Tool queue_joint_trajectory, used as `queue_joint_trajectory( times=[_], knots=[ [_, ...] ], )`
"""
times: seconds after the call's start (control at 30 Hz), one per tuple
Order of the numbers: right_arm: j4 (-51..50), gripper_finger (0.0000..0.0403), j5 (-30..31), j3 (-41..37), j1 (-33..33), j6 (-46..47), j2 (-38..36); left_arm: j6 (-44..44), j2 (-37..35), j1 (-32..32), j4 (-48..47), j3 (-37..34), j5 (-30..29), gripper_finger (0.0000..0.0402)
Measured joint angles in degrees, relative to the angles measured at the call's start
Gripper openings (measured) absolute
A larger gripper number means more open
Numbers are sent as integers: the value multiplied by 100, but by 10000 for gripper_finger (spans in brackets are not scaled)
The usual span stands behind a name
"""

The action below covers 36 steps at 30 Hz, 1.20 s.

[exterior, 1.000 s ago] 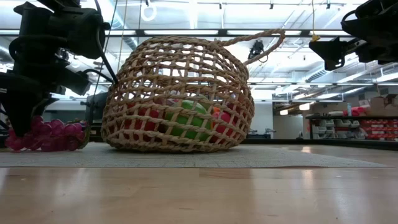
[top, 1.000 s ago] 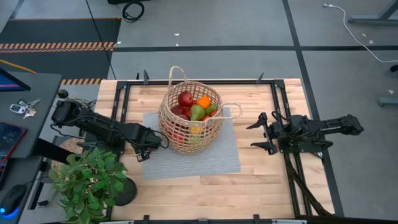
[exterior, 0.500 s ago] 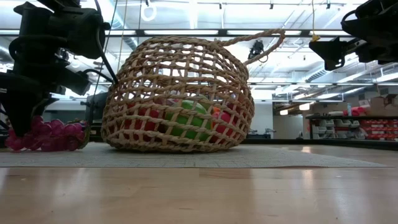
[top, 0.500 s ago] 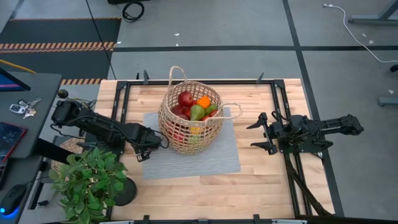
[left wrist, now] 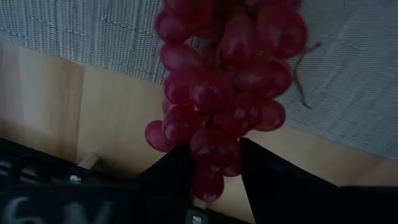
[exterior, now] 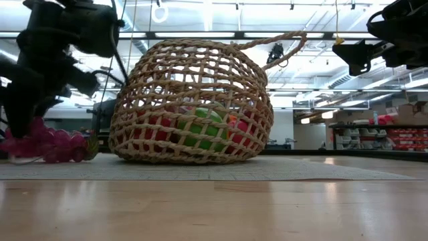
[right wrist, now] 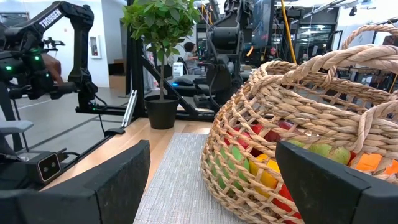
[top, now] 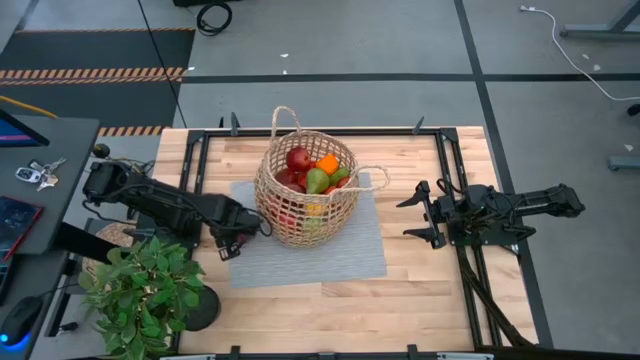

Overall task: Build produce basket
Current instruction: Put the red grapes into the brown basket

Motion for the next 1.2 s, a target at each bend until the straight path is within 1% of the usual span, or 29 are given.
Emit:
queue_joint_trajectory(
  times=[0.1,0.37,0.47,0.63,0.8,0.87,0.93,1.03,1.2],
  knots=[
    [0,351,-1,0,2,0,0,108,0,1,-41,105,29,133],
    [0,351,0,0,1,-1,1,120,0,-1,55,108,27,133],
    [0,351,1,0,0,-1,1,97,0,-3,215,108,10,142],
    [0,351,1,0,0,-2,0,-21,-2,-36,442,55,-174,187],
    [0,351,-1,0,1,-1,1,-86,-1,-188,1008,-320,-272,241],
    [0,351,-1,-1,1,-1,1,-31,0,-214,1056,-360,-484,256],
    [0,351,1,0,0,0,0,-25,-1,-209,1061,-360,-850,265],
    [0,351,1,-2,0,-2,2,112,-2,-239,1082,-361,-1043,267],
    [0,351,1,0,0,-2,0,157,-2,-246,1340,-475,-1179,251]
  ],
)
